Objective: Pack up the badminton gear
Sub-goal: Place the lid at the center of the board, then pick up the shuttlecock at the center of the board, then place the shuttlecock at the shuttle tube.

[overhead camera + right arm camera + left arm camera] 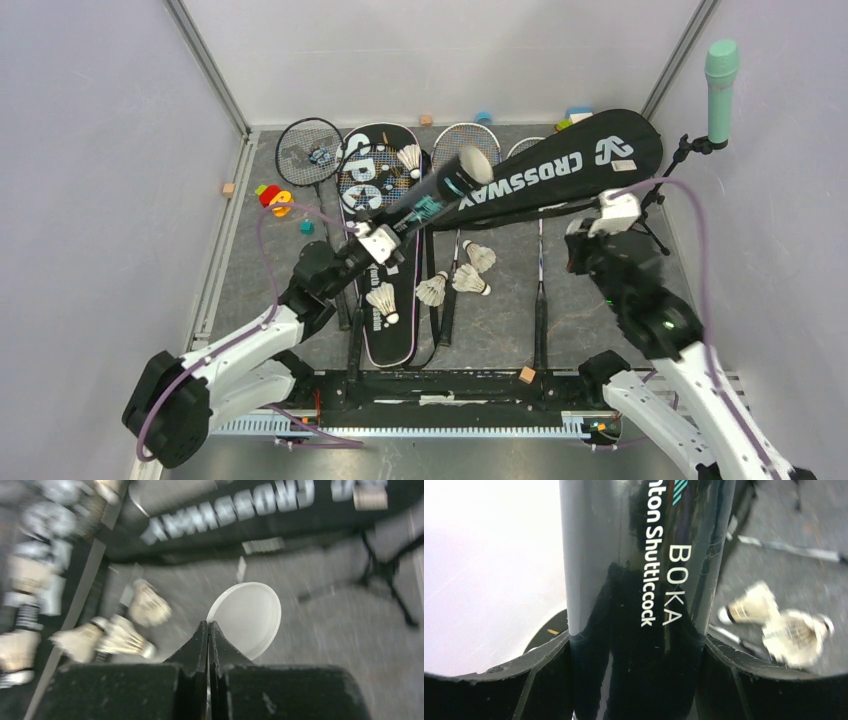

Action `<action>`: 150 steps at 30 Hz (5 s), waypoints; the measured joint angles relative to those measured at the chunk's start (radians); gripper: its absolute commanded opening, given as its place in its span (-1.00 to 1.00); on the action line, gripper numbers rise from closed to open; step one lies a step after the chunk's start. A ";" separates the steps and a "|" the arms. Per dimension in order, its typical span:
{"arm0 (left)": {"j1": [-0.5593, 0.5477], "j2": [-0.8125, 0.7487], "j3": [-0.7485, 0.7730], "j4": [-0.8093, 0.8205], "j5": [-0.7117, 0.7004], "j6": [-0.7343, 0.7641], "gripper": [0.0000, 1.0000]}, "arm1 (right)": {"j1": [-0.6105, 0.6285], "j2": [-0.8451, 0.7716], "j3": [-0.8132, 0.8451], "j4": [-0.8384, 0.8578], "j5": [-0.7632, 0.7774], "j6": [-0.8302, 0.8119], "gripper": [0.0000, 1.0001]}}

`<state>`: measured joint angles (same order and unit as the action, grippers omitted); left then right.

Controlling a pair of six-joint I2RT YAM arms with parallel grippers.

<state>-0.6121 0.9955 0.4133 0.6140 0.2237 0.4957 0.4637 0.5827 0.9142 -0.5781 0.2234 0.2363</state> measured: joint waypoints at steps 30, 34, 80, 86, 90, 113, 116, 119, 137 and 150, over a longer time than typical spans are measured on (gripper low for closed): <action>0.000 -0.505 -0.110 -0.043 -0.511 -0.393 -0.35 | 0.469 0.398 -0.400 0.578 -0.187 -0.394 0.96; 0.000 -0.496 -0.110 -0.092 -0.513 -0.393 -0.35 | 0.599 0.621 -0.293 0.620 -0.141 -0.565 0.94; 0.000 -0.520 -0.194 -0.210 0.047 -0.222 -0.36 | 0.210 0.504 0.625 0.367 -0.698 -0.168 -1.00; 0.000 -0.526 -0.194 -0.231 0.078 -0.209 -0.37 | 0.210 0.531 0.644 0.280 -0.799 -0.162 -1.00; 0.000 -0.538 -0.194 -0.241 0.091 -0.208 -0.37 | 0.210 0.543 0.643 0.235 -0.819 -0.164 -1.00; 0.012 -0.584 -0.207 -0.359 0.082 -0.207 -0.38 | 0.266 0.685 0.688 0.023 -0.892 -0.536 0.45; 0.007 -0.583 -0.207 -0.336 0.100 -0.204 -0.38 | 0.269 0.669 0.694 0.019 -0.826 -0.572 0.68; 0.005 -0.584 -0.207 -0.317 0.113 -0.202 -0.39 | 0.269 0.656 0.694 0.019 -0.764 -0.581 0.96; 0.008 -0.595 -0.207 -0.319 0.166 -0.195 -0.39 | 0.280 0.771 0.825 -0.104 -0.677 -0.574 0.96; 0.004 -0.609 -0.222 -0.349 0.161 -0.169 -0.41 | 0.386 0.856 0.915 -0.211 -0.593 -0.596 0.96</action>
<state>-0.6079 0.3862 0.1913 0.2646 0.3843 0.3264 0.8494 1.4384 1.8294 -0.7895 -0.3695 -0.3599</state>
